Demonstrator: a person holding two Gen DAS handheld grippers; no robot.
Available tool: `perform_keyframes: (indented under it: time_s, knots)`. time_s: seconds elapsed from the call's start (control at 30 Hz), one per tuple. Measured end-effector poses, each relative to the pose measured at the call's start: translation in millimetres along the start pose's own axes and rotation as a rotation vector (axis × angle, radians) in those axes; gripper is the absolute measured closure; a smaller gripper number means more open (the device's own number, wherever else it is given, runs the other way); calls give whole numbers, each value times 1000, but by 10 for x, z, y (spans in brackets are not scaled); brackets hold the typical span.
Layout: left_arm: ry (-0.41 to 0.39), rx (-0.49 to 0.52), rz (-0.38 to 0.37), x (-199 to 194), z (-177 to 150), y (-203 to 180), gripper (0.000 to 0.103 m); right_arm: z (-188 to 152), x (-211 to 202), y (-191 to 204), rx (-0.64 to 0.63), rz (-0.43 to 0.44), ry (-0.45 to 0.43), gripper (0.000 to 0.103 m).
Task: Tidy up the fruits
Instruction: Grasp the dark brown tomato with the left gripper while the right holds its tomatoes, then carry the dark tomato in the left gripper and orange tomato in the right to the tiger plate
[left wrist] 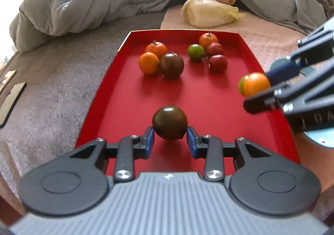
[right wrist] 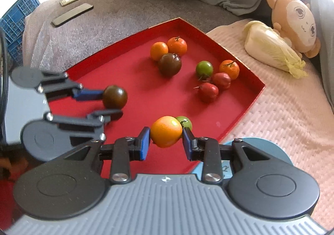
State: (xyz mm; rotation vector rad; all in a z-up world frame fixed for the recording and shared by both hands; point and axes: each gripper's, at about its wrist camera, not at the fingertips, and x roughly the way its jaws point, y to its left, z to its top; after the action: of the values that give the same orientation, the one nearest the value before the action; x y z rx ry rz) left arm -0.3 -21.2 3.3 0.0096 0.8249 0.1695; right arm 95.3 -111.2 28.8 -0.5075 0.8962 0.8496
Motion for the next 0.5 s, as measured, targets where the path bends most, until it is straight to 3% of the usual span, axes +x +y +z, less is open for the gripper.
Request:
perform_keyframes:
  time_s: [0.5]
  knots:
    - [10,-25,20,-155,-76,-240,66,-144,-268,-107,20,0,-39,64]
